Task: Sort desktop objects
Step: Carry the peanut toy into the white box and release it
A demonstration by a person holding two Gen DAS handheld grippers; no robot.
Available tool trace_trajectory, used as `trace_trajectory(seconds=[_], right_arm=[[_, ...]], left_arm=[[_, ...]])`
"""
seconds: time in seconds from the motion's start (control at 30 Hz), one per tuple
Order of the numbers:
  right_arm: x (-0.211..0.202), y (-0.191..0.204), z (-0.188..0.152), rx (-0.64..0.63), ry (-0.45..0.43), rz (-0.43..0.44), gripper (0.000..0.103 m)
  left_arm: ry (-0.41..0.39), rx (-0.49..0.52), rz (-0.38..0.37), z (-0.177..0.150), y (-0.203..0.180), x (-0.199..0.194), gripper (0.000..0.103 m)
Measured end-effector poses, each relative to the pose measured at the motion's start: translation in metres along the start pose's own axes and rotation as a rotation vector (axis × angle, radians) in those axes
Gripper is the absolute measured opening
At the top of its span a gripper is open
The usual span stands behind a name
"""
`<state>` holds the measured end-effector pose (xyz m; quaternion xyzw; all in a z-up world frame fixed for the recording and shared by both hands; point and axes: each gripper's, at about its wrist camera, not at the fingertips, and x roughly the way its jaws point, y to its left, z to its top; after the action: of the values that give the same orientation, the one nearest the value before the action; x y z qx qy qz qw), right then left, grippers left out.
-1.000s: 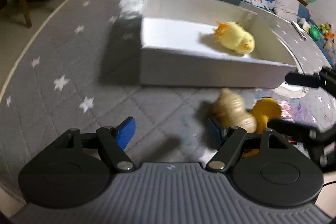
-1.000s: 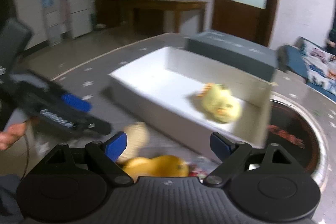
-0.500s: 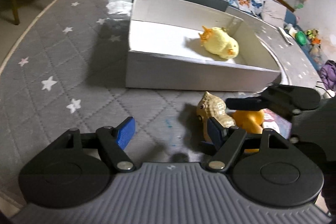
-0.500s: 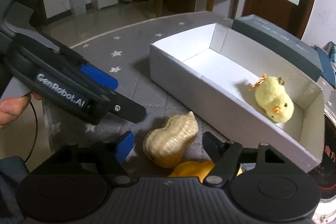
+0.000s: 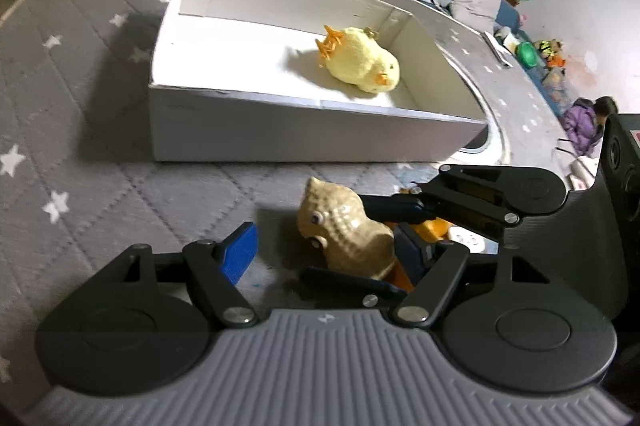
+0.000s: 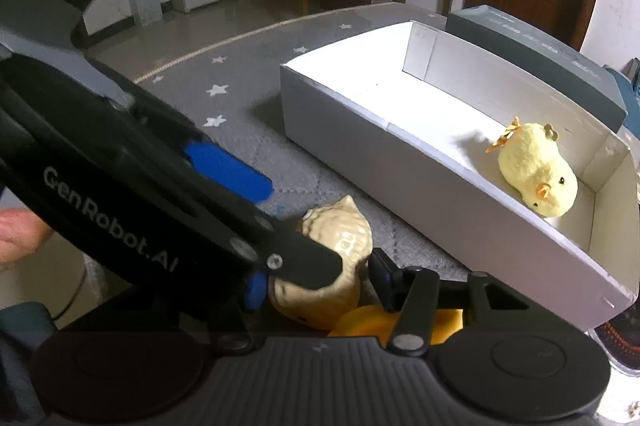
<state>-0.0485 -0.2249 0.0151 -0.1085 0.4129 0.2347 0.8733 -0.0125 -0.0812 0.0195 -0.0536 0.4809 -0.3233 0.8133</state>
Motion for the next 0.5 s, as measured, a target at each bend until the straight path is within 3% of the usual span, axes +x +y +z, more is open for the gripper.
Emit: trace_trajectory(seconds=[0.2,0.5], right_arm=[[-0.019,-0.003,0.006,0.015,-0.064,0.009,0.052],[-0.058,-0.024,0.04,0.018,-0.217,-0.035,0.052]], left_arm=[[-0.023,-0.003,-0.064,0.009,-0.01,-0.015,0.074],[-0.176,0.037,-0.1,0.061,-0.026,-0.044,0.074]])
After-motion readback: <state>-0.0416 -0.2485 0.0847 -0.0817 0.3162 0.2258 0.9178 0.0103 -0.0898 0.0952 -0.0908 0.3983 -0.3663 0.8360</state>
